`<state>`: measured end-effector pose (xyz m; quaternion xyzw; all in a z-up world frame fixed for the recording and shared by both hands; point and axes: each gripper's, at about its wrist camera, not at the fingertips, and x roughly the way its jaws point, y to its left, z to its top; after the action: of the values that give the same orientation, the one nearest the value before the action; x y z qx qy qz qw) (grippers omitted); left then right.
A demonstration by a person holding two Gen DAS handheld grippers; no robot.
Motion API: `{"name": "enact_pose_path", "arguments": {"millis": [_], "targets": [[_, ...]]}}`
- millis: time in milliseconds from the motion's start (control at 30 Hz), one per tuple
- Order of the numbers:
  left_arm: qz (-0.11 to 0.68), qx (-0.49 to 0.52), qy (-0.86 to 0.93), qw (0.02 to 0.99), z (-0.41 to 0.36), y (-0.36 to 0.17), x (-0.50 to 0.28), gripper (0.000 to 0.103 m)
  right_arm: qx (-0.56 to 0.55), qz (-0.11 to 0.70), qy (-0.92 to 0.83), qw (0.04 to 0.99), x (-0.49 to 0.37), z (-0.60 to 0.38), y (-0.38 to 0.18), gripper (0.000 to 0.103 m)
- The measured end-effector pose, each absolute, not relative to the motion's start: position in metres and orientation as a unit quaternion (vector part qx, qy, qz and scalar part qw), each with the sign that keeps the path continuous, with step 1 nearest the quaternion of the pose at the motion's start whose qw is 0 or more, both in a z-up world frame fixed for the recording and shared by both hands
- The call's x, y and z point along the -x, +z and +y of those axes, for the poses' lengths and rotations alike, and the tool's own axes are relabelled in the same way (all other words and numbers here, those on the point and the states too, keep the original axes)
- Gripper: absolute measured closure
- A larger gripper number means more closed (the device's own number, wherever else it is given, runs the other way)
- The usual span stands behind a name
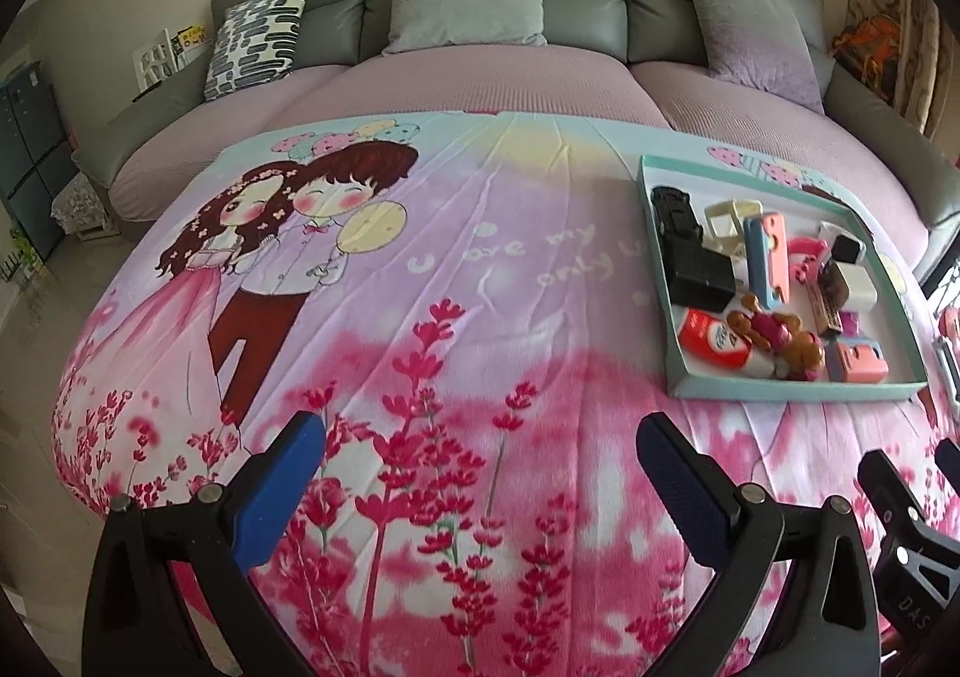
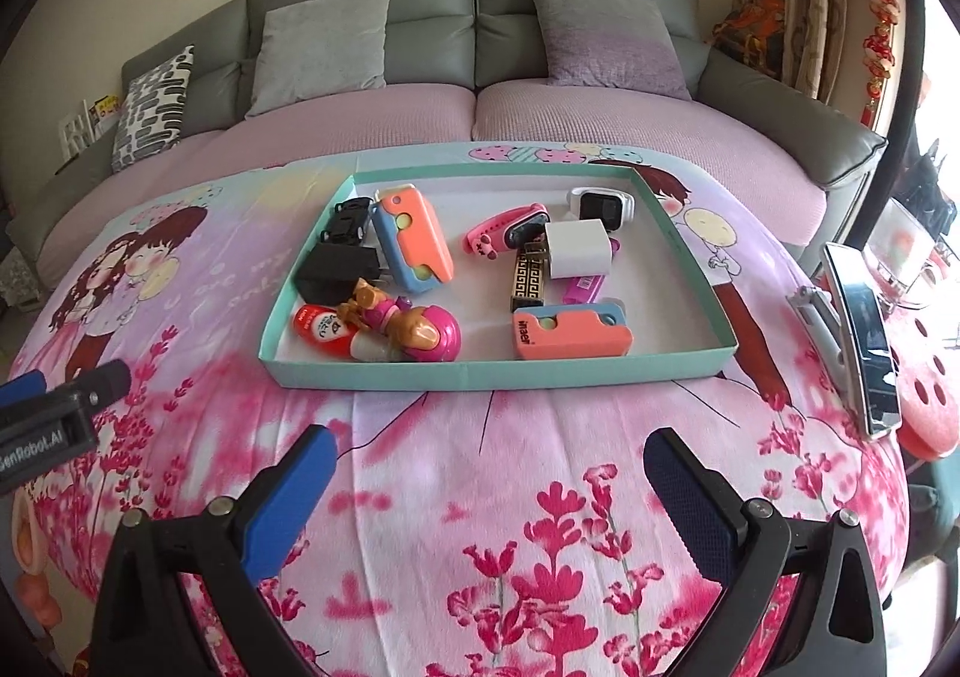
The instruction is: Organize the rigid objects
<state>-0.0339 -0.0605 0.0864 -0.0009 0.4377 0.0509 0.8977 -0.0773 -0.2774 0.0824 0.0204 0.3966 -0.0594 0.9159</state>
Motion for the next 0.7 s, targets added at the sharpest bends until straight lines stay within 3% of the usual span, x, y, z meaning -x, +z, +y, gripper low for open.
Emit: {"name": "enact_pose_path", "arguments": {"millis": [700], "targets": [[0.440,-0.016,0.059,0.896,-0.0551,0.0770,0.0441,0.000,0.001,0.398,-0.074,0.914,0.0808,-0.2703,0.0773,0.000]]}}
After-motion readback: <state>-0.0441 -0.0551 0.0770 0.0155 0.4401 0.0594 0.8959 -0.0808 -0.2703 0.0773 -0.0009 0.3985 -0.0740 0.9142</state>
